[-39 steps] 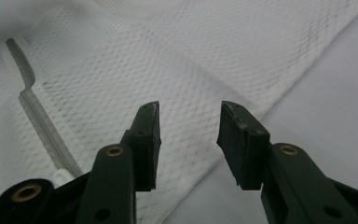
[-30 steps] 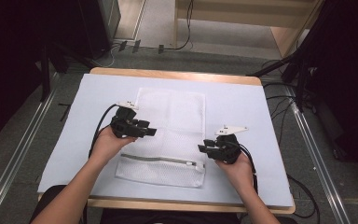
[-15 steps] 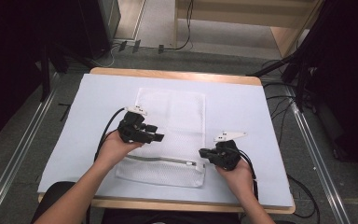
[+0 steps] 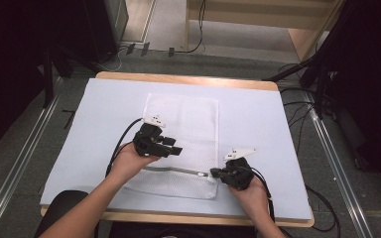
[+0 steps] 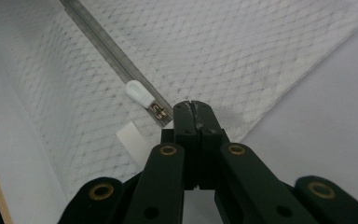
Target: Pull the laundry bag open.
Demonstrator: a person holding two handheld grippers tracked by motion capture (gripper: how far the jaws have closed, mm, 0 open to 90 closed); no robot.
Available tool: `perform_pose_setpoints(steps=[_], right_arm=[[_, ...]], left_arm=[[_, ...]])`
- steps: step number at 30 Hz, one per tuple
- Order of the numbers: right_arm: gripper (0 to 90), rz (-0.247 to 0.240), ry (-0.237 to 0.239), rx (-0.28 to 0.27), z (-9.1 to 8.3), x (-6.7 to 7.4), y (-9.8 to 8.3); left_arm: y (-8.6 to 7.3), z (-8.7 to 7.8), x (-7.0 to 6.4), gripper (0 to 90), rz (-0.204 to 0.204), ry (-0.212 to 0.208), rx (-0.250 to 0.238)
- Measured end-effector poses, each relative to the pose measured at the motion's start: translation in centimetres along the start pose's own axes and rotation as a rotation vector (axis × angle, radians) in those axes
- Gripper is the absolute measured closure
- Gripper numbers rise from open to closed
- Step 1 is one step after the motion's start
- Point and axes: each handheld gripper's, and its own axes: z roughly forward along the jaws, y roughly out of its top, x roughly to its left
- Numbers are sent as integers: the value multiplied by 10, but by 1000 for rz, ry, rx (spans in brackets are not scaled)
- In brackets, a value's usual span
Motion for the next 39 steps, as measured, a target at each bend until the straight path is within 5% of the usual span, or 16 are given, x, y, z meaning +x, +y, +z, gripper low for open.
perform_pose_setpoints(steps=[21, 30, 39], right_arm=[[900, -50, -2, -6, 5, 0, -2], [900, -54, -2, -7, 6, 0, -2], [900, -69, -4, -12, 6, -1, -2]], left_arm=[[-9, 36, -35, 641, 46, -74, 83], [-14, 50, -40, 806, 53, -103, 123], [-19, 68, -42, 806, 39, -104, 156]])
